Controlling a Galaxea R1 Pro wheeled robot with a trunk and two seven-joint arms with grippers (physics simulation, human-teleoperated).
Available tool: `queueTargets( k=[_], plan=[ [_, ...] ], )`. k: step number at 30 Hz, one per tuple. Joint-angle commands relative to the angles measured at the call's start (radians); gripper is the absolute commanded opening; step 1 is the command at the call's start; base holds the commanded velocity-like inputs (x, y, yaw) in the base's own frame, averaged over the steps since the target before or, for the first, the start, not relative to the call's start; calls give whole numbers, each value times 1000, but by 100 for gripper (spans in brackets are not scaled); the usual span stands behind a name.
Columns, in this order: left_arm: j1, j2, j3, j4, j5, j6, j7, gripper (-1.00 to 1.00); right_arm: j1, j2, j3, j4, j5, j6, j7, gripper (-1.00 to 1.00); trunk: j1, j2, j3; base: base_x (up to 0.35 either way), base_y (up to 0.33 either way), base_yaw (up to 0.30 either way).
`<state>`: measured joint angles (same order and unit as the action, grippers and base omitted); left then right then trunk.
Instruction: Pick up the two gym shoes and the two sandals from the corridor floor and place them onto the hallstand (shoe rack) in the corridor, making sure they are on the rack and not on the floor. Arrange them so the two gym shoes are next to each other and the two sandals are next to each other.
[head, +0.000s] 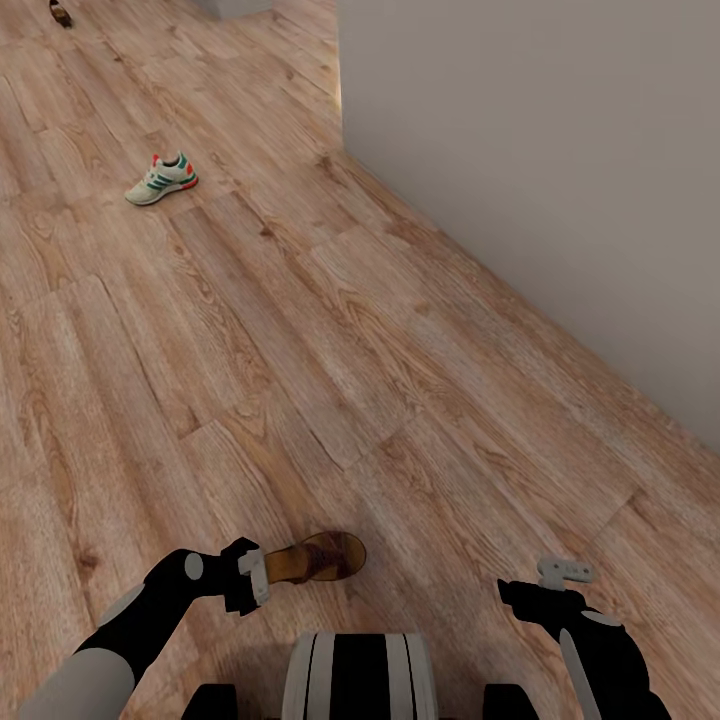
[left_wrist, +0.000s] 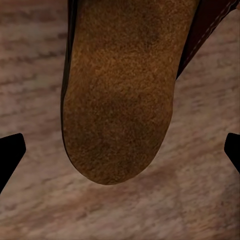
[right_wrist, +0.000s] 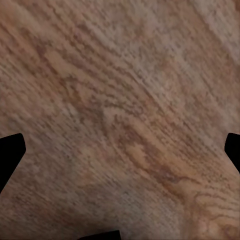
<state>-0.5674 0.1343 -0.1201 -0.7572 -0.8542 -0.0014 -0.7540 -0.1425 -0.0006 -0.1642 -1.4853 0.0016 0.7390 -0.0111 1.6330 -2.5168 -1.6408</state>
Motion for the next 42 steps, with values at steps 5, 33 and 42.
queueTargets(
  k=[5,33,42],
  plan=[
    [0,1,-3,-2,-6,0,-2,100,-1,0,0,-1,0,5,-1,100,0,0,-1,0,0,0],
    [0,3,-2,-64,-52,1,-4,100,0,0,0,-1,0,5,-1,100,0,0,-8,0,0,0],
    [0,1,-1,-65,-85,1,-3,100,-1,0,0,-1,0,5,-1,100,0,0,-10,0,0,0]
  ],
)
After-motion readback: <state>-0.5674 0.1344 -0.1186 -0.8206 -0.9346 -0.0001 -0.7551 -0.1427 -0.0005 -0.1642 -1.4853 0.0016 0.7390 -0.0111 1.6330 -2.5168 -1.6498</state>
